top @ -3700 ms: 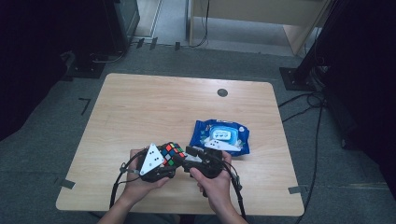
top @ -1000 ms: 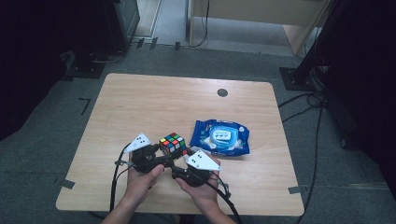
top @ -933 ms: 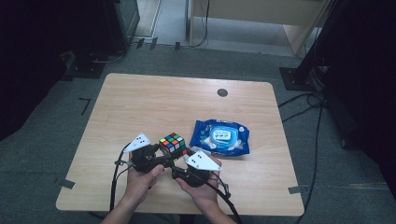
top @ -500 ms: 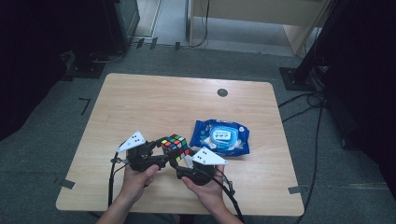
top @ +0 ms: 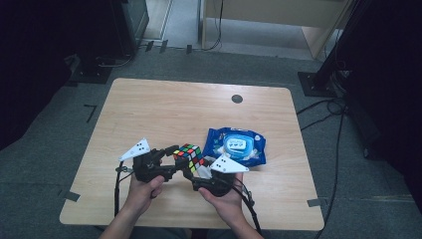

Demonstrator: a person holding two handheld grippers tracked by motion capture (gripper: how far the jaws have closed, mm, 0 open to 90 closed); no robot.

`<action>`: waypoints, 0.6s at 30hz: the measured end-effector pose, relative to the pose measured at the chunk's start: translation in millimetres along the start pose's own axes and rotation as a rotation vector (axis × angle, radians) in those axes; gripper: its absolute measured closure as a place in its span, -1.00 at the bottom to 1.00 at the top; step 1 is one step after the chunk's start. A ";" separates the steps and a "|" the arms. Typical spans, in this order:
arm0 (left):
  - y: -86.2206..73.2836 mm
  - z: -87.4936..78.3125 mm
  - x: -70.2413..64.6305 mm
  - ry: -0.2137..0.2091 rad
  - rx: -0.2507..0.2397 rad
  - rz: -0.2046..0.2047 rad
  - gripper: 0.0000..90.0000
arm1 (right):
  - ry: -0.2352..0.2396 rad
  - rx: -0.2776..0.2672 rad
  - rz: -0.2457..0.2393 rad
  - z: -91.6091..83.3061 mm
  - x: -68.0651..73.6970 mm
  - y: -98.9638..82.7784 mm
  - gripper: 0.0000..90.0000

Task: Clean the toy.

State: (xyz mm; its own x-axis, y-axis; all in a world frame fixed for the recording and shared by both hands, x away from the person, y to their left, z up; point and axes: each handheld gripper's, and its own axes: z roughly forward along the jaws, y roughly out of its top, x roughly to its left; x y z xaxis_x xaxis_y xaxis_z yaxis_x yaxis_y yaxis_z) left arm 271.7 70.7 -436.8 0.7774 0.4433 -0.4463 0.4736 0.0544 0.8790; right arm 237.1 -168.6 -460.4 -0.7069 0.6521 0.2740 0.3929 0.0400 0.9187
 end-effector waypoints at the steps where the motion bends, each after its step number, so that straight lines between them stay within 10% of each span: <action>1: 0.2 -0.7 0.5 -0.004 -0.002 0.001 -0.43 | 0.002 -0.001 0.003 -0.8 -1.2 0.4 -0.23; 11: 4.5 -15.0 6.5 0.023 -0.018 0.124 -0.41 | 0.007 -0.013 0.050 -12.7 -16.7 7.0 -0.23; 18: 1.5 -20.6 8.6 0.143 0.065 0.321 -0.51 | 0.007 0.004 0.080 -19.2 -28.9 11.7 -0.23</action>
State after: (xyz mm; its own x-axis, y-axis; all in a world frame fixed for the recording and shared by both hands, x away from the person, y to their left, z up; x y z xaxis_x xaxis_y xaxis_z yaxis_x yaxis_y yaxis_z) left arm 270.6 93.1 -435.9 0.8272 0.5496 -0.1168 0.2434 -0.1631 0.9561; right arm 250.8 -201.5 -452.1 -0.6773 0.6481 0.3482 0.4507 -0.0086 0.8926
